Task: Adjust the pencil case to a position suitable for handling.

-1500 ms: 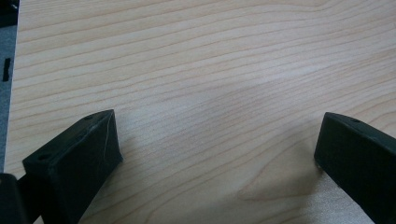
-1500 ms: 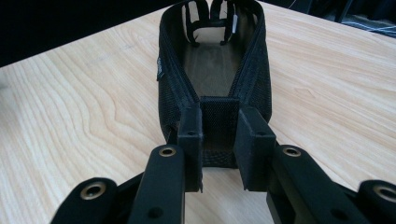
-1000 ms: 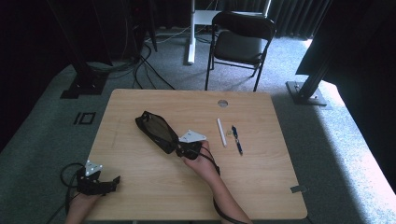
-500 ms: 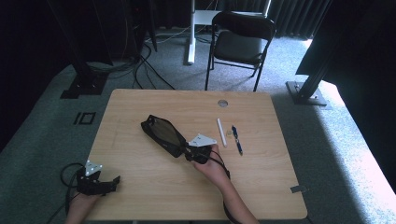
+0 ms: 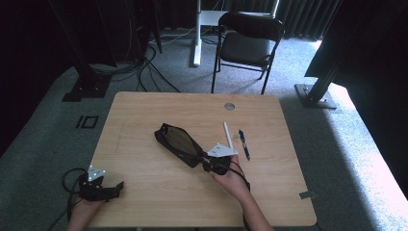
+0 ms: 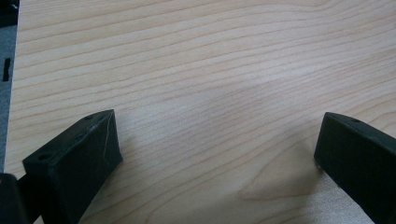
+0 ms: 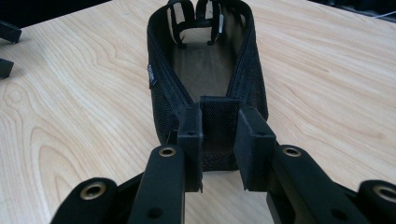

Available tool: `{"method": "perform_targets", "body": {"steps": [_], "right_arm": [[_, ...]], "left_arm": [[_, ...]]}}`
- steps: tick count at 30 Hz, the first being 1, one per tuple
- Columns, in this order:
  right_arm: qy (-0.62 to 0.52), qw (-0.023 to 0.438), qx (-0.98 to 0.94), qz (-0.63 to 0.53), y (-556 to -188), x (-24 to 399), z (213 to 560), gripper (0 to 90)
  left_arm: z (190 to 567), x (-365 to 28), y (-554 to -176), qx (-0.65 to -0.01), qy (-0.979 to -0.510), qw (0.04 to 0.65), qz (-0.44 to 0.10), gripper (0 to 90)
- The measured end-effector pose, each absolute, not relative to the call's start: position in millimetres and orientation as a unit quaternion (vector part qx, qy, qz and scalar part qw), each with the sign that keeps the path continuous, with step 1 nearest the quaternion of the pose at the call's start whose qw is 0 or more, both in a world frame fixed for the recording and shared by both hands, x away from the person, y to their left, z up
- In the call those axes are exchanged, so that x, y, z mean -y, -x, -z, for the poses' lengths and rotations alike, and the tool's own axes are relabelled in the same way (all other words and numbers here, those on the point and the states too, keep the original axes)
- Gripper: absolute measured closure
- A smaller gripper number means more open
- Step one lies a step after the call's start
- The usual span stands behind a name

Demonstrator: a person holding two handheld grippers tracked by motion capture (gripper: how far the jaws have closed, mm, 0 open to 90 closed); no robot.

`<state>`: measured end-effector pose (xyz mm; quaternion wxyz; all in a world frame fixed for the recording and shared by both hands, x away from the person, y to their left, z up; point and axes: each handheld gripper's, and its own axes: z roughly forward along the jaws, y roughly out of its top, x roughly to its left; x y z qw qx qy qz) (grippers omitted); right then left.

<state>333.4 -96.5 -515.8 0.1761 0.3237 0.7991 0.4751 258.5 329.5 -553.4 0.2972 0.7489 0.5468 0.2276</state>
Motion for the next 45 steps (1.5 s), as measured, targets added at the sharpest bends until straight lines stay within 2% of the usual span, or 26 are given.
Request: {"method": "perform_targets", "body": {"steps": [45], "right_arm": [[-0.357, 0.188, -0.797, -0.45, -276, 195, 516, 73.6]], "left_arm": [[553, -329, -259, -0.547, -0.749, 0.297, -0.228, 0.5]]}}
